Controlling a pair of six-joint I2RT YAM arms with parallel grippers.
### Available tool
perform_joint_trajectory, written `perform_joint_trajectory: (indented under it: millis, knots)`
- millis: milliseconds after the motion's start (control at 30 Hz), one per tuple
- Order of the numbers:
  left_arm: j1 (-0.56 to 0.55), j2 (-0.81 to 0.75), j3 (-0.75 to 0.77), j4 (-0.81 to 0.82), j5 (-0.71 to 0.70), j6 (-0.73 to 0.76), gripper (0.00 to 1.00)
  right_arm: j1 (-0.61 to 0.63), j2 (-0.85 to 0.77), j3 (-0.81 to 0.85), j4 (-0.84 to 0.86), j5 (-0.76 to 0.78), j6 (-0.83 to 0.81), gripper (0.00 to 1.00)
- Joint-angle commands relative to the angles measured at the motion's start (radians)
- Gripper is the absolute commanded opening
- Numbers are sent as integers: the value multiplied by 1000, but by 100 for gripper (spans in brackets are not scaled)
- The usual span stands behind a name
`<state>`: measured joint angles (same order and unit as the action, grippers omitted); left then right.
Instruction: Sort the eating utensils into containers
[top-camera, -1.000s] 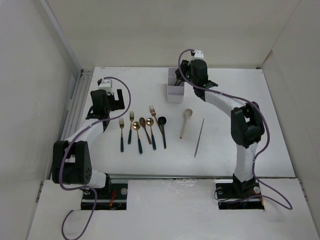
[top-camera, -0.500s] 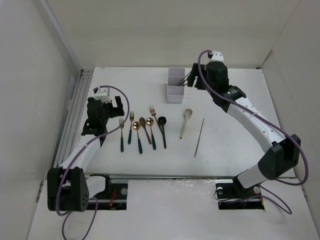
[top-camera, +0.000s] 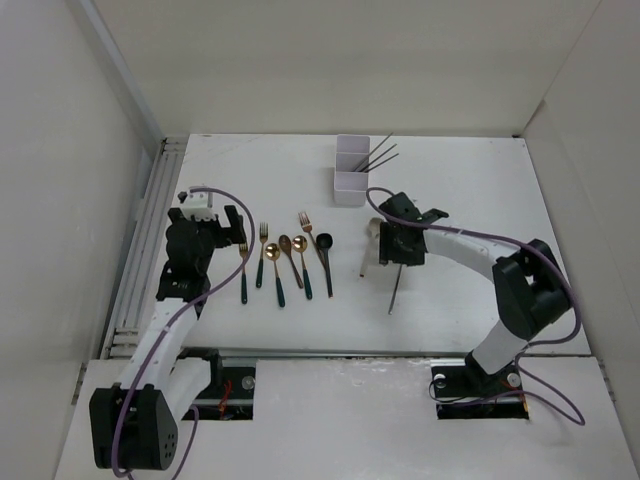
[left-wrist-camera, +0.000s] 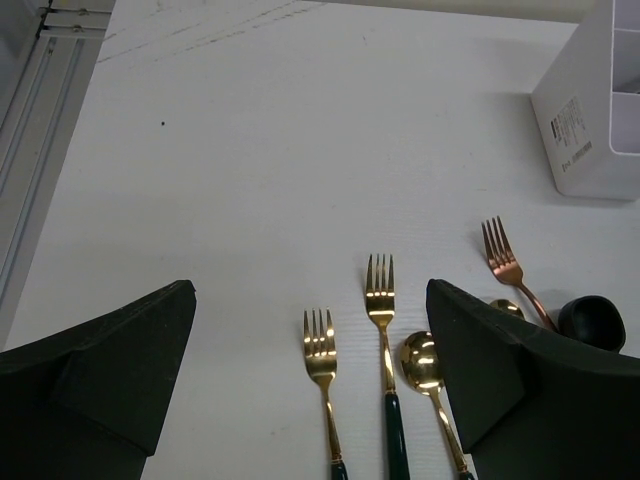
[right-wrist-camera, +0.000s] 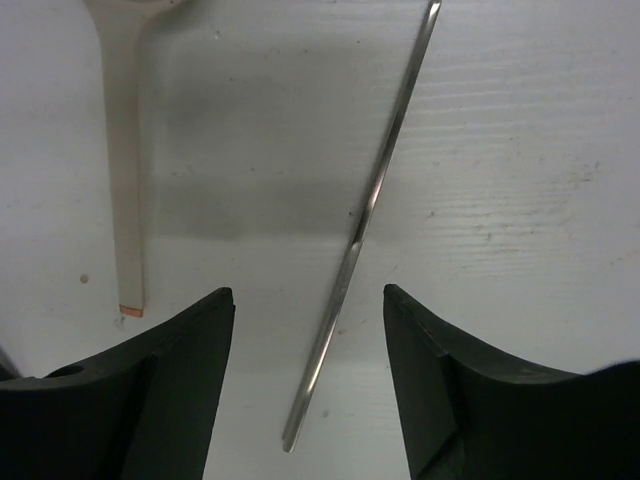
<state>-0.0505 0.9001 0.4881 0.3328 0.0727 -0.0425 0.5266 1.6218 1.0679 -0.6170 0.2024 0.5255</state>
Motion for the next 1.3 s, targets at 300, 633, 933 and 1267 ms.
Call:
perform_joint_trajectory:
  millis: [300,633,933,1267]
  knots:
    - [3,-73,-16,-55,-21,-20,100,38,138,-8,37,31,76,54]
    - [3,-82,-5,-123,-40,-30,100,7,158,-77,83,-8,96,0]
    - [3,-61,15,-103,-40,-11,100,27,-138,-123,164,43,82,0]
    - [43,-7,35,-89,-11,-20,100,38,-398,-39,299,156,5,0]
